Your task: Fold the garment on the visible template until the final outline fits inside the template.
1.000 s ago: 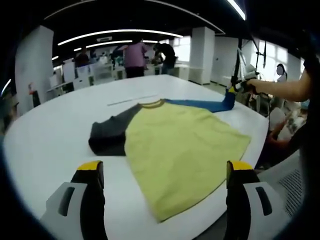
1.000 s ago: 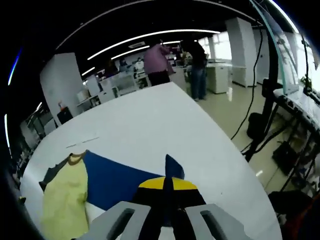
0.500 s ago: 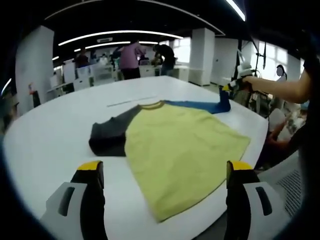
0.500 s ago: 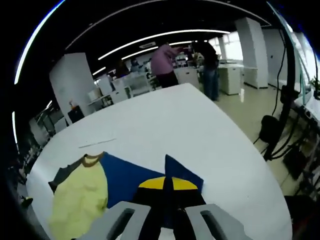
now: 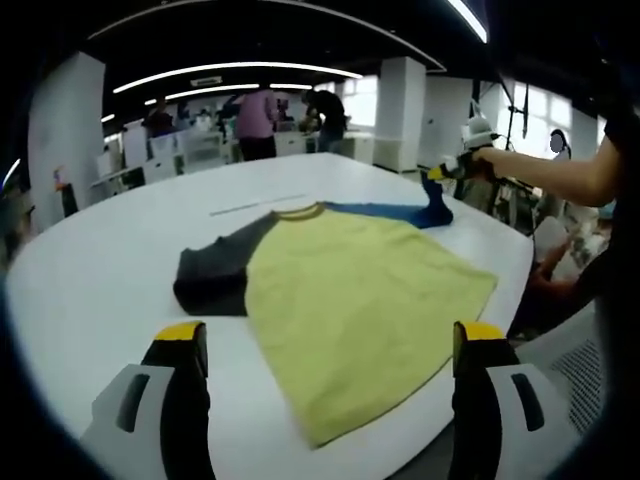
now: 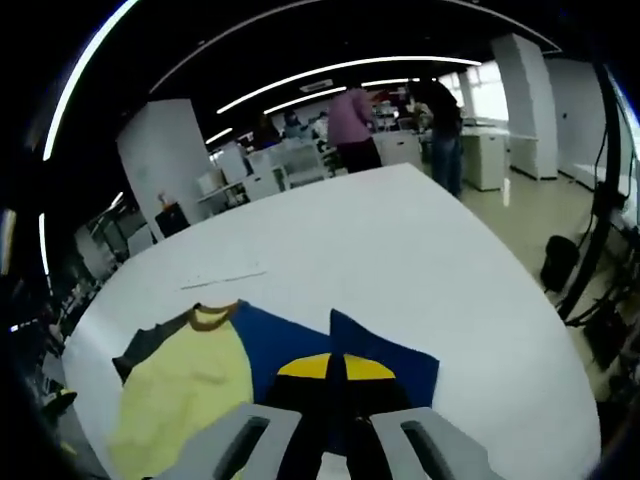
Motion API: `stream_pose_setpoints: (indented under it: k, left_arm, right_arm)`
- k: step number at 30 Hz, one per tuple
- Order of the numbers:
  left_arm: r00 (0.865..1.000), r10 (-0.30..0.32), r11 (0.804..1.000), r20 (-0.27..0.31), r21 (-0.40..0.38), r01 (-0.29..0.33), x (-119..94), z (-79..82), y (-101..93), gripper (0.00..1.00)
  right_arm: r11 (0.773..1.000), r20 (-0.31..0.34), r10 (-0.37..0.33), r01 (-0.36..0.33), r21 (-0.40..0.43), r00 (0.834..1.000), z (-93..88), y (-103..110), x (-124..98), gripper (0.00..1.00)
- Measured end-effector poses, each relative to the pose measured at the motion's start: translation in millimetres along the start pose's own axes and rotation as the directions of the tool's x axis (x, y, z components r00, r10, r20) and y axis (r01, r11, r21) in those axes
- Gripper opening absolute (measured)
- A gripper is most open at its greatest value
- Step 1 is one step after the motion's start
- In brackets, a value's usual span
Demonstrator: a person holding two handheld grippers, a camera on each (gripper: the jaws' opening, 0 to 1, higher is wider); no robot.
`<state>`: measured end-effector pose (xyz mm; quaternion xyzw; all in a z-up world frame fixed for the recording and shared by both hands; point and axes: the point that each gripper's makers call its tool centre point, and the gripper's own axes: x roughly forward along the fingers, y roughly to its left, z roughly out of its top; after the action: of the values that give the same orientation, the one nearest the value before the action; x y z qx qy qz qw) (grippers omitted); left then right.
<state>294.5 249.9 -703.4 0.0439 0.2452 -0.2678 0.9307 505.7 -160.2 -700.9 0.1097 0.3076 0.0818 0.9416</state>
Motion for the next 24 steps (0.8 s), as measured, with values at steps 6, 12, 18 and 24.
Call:
stream_pose_setpoints:
  k: [6,12,18,24]
  left_arm:
    - [1.000,-0.009,1.000,0.001,0.003,0.009,1,0.6,-0.5,0.99]
    - [1.000,-0.012,1.000,0.004,0.004,0.012,2,1.7,0.2,0.99]
    - [1.000,-0.014,1.000,0.002,0.000,0.014,2,-0.3,0.1,0.99]
    - [1.000,-0.015,1.000,0.002,-0.001,0.015,2,-1.3,-1.1,0.99]
  right_arm:
    - [0.999,-0.010,0.039,-0.039,-0.014,0.999,0.5,24,10,0.00]
    - [0.996,-0.016,0.073,-0.074,-0.040,0.997,2.5,46,19,0.00]
    - [0.993,-0.015,0.106,-0.106,-0.042,0.994,5.5,67,26,0.00]
    - [0.990,-0.017,0.132,-0.133,-0.053,0.991,6.6,86,33,0.00]
